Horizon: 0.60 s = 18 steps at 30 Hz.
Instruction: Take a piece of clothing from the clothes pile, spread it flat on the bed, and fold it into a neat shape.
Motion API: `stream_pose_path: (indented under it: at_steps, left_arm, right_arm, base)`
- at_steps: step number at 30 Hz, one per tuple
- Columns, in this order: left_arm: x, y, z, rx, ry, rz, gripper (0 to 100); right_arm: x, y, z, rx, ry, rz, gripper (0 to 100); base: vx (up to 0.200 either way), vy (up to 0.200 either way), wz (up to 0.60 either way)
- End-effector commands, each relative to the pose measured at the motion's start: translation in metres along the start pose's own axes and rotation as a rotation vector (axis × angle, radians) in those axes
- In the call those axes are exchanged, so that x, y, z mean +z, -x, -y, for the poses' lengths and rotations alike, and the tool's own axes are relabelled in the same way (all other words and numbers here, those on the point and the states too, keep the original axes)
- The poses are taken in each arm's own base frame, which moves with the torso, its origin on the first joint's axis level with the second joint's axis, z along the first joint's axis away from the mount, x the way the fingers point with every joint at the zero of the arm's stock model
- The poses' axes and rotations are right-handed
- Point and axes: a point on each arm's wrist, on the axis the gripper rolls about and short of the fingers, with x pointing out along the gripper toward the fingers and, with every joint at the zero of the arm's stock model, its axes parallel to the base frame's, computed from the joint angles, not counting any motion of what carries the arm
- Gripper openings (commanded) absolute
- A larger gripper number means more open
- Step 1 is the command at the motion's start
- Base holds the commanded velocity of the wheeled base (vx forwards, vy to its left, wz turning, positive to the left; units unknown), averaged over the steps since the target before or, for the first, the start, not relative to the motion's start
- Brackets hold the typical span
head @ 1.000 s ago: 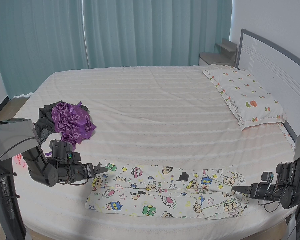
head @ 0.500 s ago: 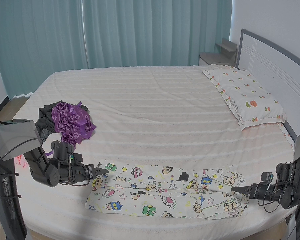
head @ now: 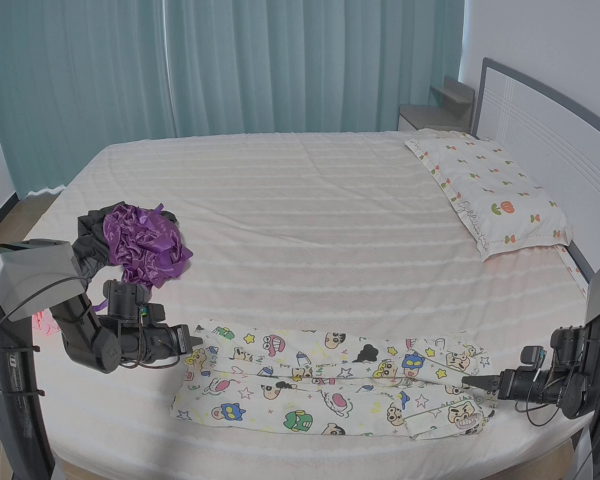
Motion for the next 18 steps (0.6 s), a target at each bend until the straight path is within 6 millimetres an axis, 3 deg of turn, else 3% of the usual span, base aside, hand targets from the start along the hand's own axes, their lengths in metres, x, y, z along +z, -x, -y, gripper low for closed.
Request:
stream_pose_path:
  at_steps: [1, 12, 18]
  left_arm:
    - [0.014, 0.007, 0.009, -0.020, -0.025, 0.051, 0]
    - [0.037, 0.002, 0.016, -0.041, -0.062, 0.127, 0]
    - [0.039, -0.007, 0.019, -0.014, -0.073, 0.145, 0]
  right_arm:
    - [-0.002, 0.002, -0.002, 0.001, 0.001, -0.003, 100]
    - [-0.005, 0.001, 0.000, -0.002, 0.020, -0.018, 100]
    - [-0.005, 0.001, 0.000, -0.002, 0.022, -0.018, 100]
  base:
    - [0.000, 0.000, 0.00]
    - [0.000, 0.000, 0.00]
    - [0.000, 0.000, 0.00]
